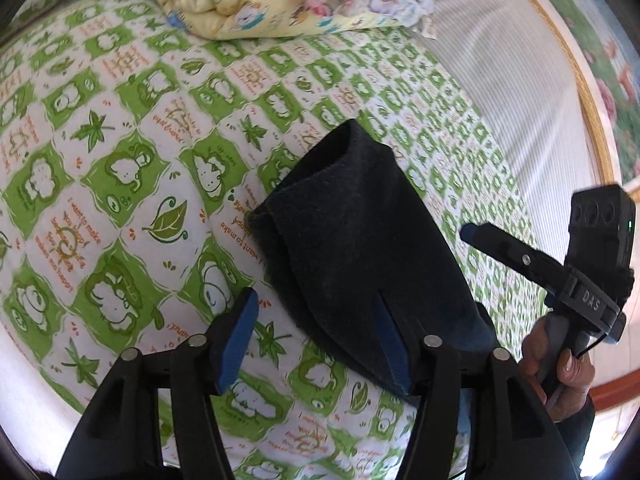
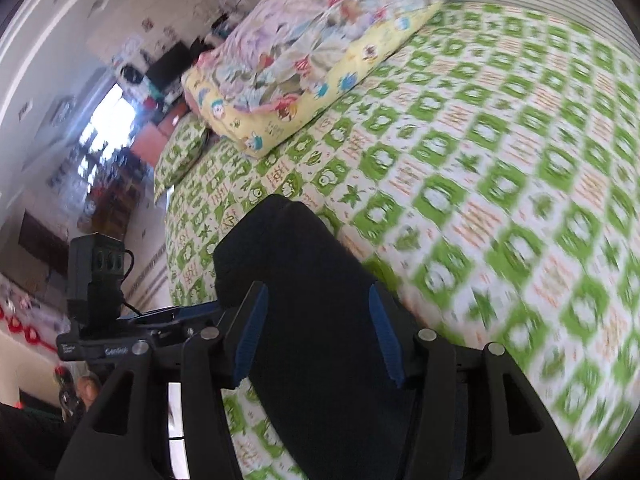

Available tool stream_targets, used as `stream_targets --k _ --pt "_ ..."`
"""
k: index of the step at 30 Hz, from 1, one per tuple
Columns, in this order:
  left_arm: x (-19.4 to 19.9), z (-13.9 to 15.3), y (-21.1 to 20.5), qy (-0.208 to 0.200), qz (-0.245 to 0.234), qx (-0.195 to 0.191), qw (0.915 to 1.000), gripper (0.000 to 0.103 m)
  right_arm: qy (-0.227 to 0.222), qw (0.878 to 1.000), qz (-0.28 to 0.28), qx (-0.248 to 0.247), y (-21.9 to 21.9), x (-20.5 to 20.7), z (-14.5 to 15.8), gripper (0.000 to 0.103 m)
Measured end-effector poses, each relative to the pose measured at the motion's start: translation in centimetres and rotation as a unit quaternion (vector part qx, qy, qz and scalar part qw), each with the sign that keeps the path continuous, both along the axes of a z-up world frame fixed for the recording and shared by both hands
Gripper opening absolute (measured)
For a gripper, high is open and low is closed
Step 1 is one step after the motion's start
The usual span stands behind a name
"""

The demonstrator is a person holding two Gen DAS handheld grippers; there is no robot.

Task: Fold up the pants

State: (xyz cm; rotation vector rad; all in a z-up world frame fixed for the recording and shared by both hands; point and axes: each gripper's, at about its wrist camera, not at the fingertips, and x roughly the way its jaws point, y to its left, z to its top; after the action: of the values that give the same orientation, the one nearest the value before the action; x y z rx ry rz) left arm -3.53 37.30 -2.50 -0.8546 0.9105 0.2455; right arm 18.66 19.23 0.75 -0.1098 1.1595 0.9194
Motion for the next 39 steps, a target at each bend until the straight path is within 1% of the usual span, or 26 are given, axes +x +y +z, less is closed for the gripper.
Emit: stream_targets --k 2,6,10,13,14,15,16,17,18,20,21,22,25,28,31,36,39 --pt "0.4 -0.5 0.1 0.001 0.013 -0.016 0.9998 0.071 0.001 1.000 0.022 -0.015 1.6 0.9 -0.5 0.058" --pt "1.2 -0.7 -0.1 0.003 0.023 -0.021 0.9995 0.074 0.008 0.996 0.083 -0.041 4.7 2.2 -1.7 0.059" --pt "2.0 -0.9 0.3 0.001 0.032 -0.031 0.9990 0.074 0.028 0.991 0.121 -0.057 6.6 3.5 -3.2 0.059" --pt "2.4 -1.1 0.6 -0.002 0.035 -0.034 0.9988 0.070 0.052 0.988 0.133 -0.060 7.6 4.3 -4.3 0.059" --pt "2.5 -1.1 0.6 -0.002 0.035 -0.031 0.9989 0.063 0.058 0.987 0.134 -0.060 7.8 4.5 -4.6 0.059" --pt "2.6 -1.1 0.6 0.001 0.035 -0.025 0.9991 0.050 0.065 0.987 0.135 -0.058 8.2 4.7 -5.0 0.059" --pt "2.7 -1.2 0.7 0.005 0.035 -0.019 0.9992 0.043 0.072 0.987 0.135 -0.055 8.4 4.9 -5.3 0.055" --pt "2.7 -1.3 0.8 0.009 0.038 -0.015 0.9991 0.034 0.078 0.986 0.136 -0.051 8.6 5.1 -5.5 0.049" --pt "2.5 -1.4 1.0 0.007 0.042 -0.019 0.9989 0.032 0.083 0.986 0.135 -0.044 8.6 5.1 -5.6 0.042" --pt "2.1 -1.3 1.2 -0.006 0.041 -0.030 0.9987 0.028 0.080 0.988 0.130 -0.040 8.5 4.9 -5.6 0.037" --pt "2.0 -1.1 1.1 -0.014 0.038 -0.032 0.9987 0.026 0.077 0.988 0.127 -0.037 8.2 4.7 -5.4 0.032" --pt "1.8 -0.7 0.9 -0.021 0.032 -0.030 0.9988 0.024 0.076 0.989 0.124 -0.033 8.0 4.6 -5.3 0.029" --pt "1.9 0.8 0.1 -0.037 0.015 -0.014 0.9991 0.023 0.079 0.992 0.102 -0.009 6.6 4.5 -4.2 0.027" --pt "1.9 2.1 -0.6 -0.046 0.007 -0.004 0.9989 0.022 0.070 0.994 0.086 0.011 5.5 4.2 -2.8 0.026" --pt "1.7 3.3 -1.4 -0.057 -0.002 -0.001 0.9984 0.022 0.060 0.995 0.078 0.018 4.7 3.5 -1.3 0.026" --pt "1.7 5.9 -3.9 -0.079 -0.032 0.023 0.9961 0.022 0.037 0.997 0.066 0.031 2.9 2.0 1.6 0.026" --pt "2.2 7.3 -5.6 -0.093 -0.054 0.031 0.9938 0.022 0.027 0.997 0.051 0.042 1.3 1.3 3.0 0.026"
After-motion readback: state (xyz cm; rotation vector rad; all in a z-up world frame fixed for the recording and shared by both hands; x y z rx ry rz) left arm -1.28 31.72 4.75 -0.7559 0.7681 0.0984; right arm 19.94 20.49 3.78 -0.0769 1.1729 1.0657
